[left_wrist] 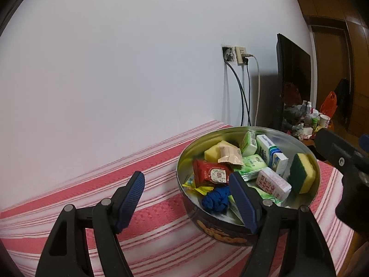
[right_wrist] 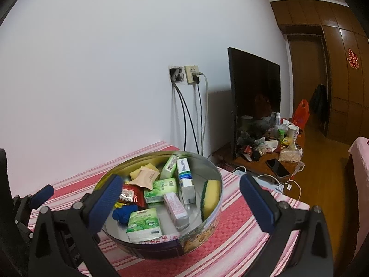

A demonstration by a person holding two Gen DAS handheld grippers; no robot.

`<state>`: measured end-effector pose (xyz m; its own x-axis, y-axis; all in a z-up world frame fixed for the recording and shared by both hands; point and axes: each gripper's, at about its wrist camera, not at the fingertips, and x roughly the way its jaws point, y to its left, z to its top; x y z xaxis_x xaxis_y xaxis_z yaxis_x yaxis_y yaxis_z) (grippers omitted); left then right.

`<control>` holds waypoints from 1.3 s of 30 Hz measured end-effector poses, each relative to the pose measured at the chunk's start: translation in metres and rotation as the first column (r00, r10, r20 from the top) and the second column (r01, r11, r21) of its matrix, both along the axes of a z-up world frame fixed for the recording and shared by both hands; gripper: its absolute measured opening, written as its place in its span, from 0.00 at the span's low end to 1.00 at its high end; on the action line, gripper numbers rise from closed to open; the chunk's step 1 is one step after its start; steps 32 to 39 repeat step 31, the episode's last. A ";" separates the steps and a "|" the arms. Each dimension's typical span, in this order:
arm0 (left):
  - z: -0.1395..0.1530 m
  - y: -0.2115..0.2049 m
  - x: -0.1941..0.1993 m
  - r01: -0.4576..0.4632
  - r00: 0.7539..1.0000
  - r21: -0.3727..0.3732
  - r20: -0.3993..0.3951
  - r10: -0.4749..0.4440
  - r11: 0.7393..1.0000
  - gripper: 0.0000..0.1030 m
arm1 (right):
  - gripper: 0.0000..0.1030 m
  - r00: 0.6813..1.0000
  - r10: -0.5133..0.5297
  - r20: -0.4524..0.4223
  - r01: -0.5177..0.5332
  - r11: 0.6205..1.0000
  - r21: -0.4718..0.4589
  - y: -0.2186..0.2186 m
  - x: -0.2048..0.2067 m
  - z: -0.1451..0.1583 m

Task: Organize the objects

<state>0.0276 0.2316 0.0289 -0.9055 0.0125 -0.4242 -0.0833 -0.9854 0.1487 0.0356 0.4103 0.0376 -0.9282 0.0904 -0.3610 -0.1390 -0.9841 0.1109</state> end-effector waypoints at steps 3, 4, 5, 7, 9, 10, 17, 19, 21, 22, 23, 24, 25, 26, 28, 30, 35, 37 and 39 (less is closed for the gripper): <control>0.000 0.001 0.000 -0.006 1.000 -0.007 0.001 0.006 1.000 0.76 | 1.00 1.000 0.000 -0.001 0.000 1.000 -0.002 0.000 0.000 0.000; 0.000 0.001 0.000 -0.006 1.000 -0.005 0.000 0.006 1.000 0.76 | 1.00 1.000 -0.001 -0.003 0.001 1.000 -0.004 0.000 0.000 0.000; 0.001 0.000 0.000 -0.004 1.000 0.001 0.001 0.004 1.000 0.76 | 1.00 1.000 -0.004 -0.004 0.004 1.000 -0.006 0.000 0.000 0.000; 0.002 -0.002 0.000 -0.001 1.000 0.012 0.002 0.001 1.000 0.76 | 1.00 1.000 -0.006 -0.005 0.006 1.000 -0.010 0.001 0.000 0.000; 0.003 -0.003 0.000 -0.007 1.000 0.016 -0.006 0.007 1.000 0.76 | 1.00 1.000 -0.009 -0.008 0.009 1.000 -0.012 0.001 0.000 0.000; 0.003 -0.004 0.000 -0.016 1.000 0.013 -0.014 0.016 1.000 0.76 | 1.00 1.000 -0.011 -0.008 0.010 1.000 -0.014 0.002 0.000 0.000; 0.008 -0.007 0.003 -0.041 0.998 0.006 -0.052 0.041 0.999 0.76 | 1.00 1.000 -0.014 -0.012 0.014 1.000 -0.023 0.002 0.000 0.000; 0.008 -0.008 0.002 -0.025 0.999 0.024 -0.044 0.026 0.999 0.76 | 1.00 1.000 -0.014 -0.013 0.014 1.000 -0.024 0.001 0.000 0.000; 0.008 -0.009 0.001 -0.024 0.999 0.029 -0.041 0.025 0.999 0.76 | 1.00 1.000 -0.012 -0.013 0.012 1.000 -0.024 0.001 0.000 0.001; 0.008 -0.008 0.002 -0.023 0.999 0.029 -0.042 0.024 0.999 0.76 | 1.00 1.000 -0.012 -0.013 0.012 1.000 -0.024 0.001 0.000 0.001; 0.008 -0.008 0.003 -0.026 0.998 0.029 -0.050 0.027 0.999 0.76 | 1.00 1.000 -0.012 -0.013 0.012 1.000 -0.024 0.001 0.000 0.001; 0.008 -0.008 0.004 -0.030 0.998 0.026 -0.061 0.031 0.999 0.76 | 1.00 1.000 -0.012 -0.013 0.011 1.000 -0.025 0.001 0.000 0.001; 0.008 -0.008 0.005 -0.030 0.997 0.025 -0.067 0.032 0.999 0.76 | 1.00 1.000 -0.012 -0.012 0.012 1.000 -0.026 0.000 -0.001 0.001; 0.008 -0.008 0.006 -0.028 0.997 0.025 -0.074 0.030 0.999 0.76 | 1.00 1.000 -0.013 -0.011 0.013 1.000 -0.026 0.000 -0.002 0.001; 0.009 -0.008 0.006 -0.025 0.997 0.027 -0.074 0.027 0.999 0.76 | 1.00 1.000 -0.013 -0.005 0.013 1.000 -0.026 -0.001 -0.003 0.000; 0.009 -0.008 0.004 -0.030 0.997 0.027 -0.063 0.032 0.999 0.76 | 1.00 1.000 -0.013 0.002 0.014 1.000 -0.021 -0.002 -0.006 0.000; 0.008 -0.009 0.003 -0.031 0.998 0.028 -0.055 0.033 0.999 0.76 | 1.00 1.000 -0.014 0.005 0.014 1.000 -0.019 -0.002 -0.006 -0.001; 0.008 -0.009 0.003 -0.031 0.998 0.028 -0.055 0.033 0.999 0.76 | 1.00 1.000 -0.014 0.005 0.014 1.000 -0.019 -0.002 -0.006 -0.001; 0.008 -0.009 0.003 -0.031 0.998 0.028 -0.055 0.033 0.999 0.76 | 1.00 1.000 -0.014 0.005 0.014 1.000 -0.019 -0.002 -0.006 -0.001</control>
